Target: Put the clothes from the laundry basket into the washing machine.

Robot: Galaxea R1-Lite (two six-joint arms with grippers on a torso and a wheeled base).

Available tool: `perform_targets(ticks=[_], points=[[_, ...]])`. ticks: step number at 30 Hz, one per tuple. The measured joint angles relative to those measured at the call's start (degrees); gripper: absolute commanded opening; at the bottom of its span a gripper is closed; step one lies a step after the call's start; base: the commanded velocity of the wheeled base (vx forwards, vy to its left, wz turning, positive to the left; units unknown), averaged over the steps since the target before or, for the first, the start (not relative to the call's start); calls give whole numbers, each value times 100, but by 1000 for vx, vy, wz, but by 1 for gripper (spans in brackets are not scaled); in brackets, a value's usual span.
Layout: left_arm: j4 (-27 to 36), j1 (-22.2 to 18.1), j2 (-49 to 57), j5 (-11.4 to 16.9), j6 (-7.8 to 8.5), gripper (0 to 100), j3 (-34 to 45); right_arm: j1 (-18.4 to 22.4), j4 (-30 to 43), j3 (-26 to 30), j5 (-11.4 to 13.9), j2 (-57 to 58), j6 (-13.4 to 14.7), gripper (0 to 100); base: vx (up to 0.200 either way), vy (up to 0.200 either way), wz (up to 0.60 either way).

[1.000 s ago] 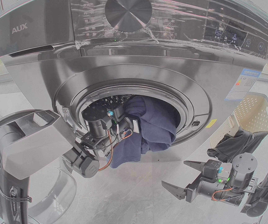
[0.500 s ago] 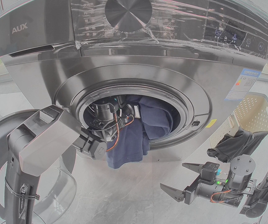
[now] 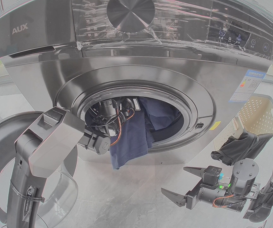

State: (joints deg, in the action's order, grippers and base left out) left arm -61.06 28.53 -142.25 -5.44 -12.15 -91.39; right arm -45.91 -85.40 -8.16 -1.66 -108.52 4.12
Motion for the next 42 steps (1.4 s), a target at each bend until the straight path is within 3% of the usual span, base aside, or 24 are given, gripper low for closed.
perform_targets(ticks=[3,11,21,22,26,34,39,42], points=[[105,38,-6,-4,-95,100,62,-1,-2,0,0,-9,1,100,0,0,0],[723,157,173,137,-112,100,774,0,0,17,-1,-22,11,100,0,0,0],[1905,199,599,172,50,100,1328,0,0,15,-1,-24,11,100,0,0,0],[1974,199,636,167,63,0,1360,-1,0,6,-1,-27,11,100,0,0,0],[2066,179,713,156,165,0,1445,-4,-2,-9,-1,-38,11,100,0,0,0],[2018,251,713,169,162,0,1441,-6,-2,-27,0,-62,11,100,0,0,0],[1734,265,634,141,85,0,1220,-11,-2,-28,-1,-71,11,100,0,0,0],[1453,265,523,44,-67,0,746,-11,-5,-33,0,-72,11,100,0,0,0]])
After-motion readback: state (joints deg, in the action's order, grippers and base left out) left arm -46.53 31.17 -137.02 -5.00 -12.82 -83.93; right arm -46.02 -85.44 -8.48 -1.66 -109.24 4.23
